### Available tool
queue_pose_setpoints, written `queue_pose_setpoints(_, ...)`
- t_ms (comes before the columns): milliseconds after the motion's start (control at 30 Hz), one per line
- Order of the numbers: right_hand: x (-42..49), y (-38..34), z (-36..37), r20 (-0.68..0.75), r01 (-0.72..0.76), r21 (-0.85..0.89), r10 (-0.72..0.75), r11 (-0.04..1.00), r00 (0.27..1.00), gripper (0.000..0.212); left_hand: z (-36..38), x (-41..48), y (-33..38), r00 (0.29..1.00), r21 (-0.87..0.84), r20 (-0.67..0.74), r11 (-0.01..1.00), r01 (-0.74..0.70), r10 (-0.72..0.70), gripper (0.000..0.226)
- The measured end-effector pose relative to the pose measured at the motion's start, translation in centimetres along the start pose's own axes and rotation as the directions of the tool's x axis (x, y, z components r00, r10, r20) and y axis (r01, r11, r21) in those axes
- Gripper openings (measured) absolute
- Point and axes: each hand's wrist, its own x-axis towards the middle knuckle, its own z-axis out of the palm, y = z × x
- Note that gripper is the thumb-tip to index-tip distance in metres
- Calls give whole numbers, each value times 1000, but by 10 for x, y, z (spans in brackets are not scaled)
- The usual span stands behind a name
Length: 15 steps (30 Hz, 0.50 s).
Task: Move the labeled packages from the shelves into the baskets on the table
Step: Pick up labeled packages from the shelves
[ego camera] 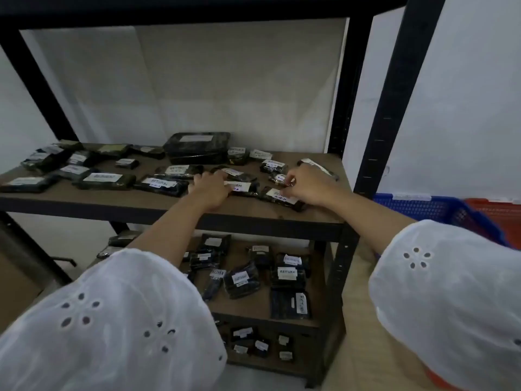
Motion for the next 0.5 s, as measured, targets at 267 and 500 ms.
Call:
queue_pose_setpoints(267, 4, 6, -6, 160, -98, -110, 115, 989, 980, 44, 0, 20, -14, 994, 14, 71, 997, 78, -79, 56)
queue_pose_setpoints(500, 3, 4, 4, 155, -73, -235, 112, 969, 982, 54, -3, 16, -20, 994, -167, 71, 982, 93, -83, 53)
